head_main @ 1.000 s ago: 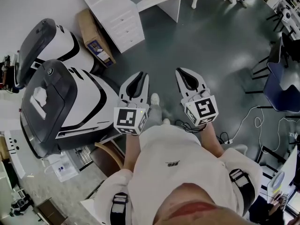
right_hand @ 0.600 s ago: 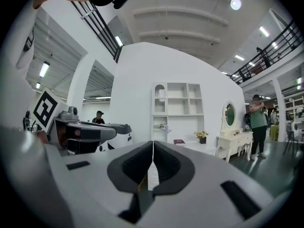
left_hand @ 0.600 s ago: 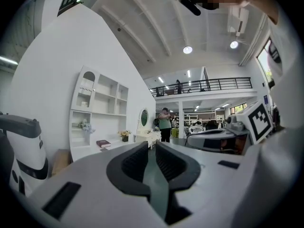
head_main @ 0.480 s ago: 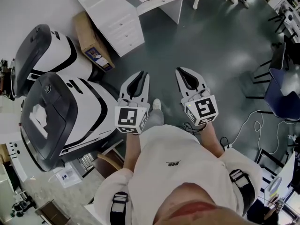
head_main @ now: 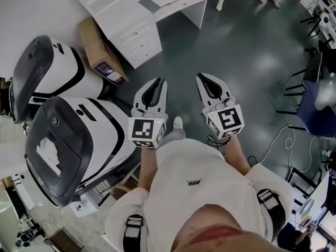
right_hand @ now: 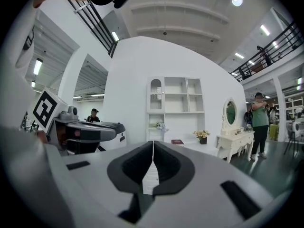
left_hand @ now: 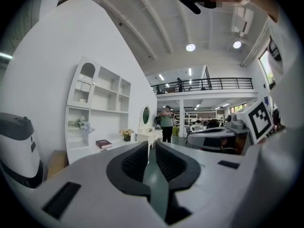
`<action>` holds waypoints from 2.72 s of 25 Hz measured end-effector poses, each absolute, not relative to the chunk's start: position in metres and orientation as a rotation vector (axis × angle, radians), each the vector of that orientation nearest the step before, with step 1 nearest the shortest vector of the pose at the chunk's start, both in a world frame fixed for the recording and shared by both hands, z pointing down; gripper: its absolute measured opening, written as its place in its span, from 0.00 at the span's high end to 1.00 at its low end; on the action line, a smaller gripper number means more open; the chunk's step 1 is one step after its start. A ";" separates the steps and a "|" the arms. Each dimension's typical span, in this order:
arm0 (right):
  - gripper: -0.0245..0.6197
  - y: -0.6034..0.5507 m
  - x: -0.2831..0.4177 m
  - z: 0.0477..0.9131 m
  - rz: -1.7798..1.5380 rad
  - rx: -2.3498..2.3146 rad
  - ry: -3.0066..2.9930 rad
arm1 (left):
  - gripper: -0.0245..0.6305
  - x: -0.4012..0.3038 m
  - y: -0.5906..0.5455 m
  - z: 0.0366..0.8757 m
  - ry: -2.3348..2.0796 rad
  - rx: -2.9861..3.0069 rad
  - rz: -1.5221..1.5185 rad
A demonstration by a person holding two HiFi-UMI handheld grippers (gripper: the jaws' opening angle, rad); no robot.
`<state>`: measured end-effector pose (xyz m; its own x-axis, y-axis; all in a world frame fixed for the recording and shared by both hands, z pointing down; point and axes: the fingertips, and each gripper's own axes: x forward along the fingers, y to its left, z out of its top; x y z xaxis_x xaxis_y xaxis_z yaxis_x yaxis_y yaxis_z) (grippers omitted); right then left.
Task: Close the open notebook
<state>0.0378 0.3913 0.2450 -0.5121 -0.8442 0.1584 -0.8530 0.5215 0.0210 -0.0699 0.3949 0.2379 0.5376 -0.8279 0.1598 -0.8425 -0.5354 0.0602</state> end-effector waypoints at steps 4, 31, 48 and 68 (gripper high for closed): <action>0.97 0.362 0.029 0.247 0.085 1.478 -2.592 | 0.96 -0.078 0.364 0.237 -1.425 2.653 0.162; 0.97 0.230 0.038 0.256 0.071 1.502 -2.559 | 0.96 -0.070 0.229 0.255 -1.392 2.661 0.160; 0.97 0.126 0.080 0.259 0.112 1.418 -2.600 | 0.96 -0.030 0.132 0.259 -1.456 2.580 0.189; 0.97 0.017 0.094 0.278 0.161 1.242 -2.648 | 0.96 -0.010 0.032 0.280 -1.547 2.441 0.212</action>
<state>0.0945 0.0166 0.2780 -0.6223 -0.7462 0.2365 -0.7694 0.6388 -0.0091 -0.0101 0.0322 0.2803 0.4278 -0.8686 0.2501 -0.9039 -0.4089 0.1259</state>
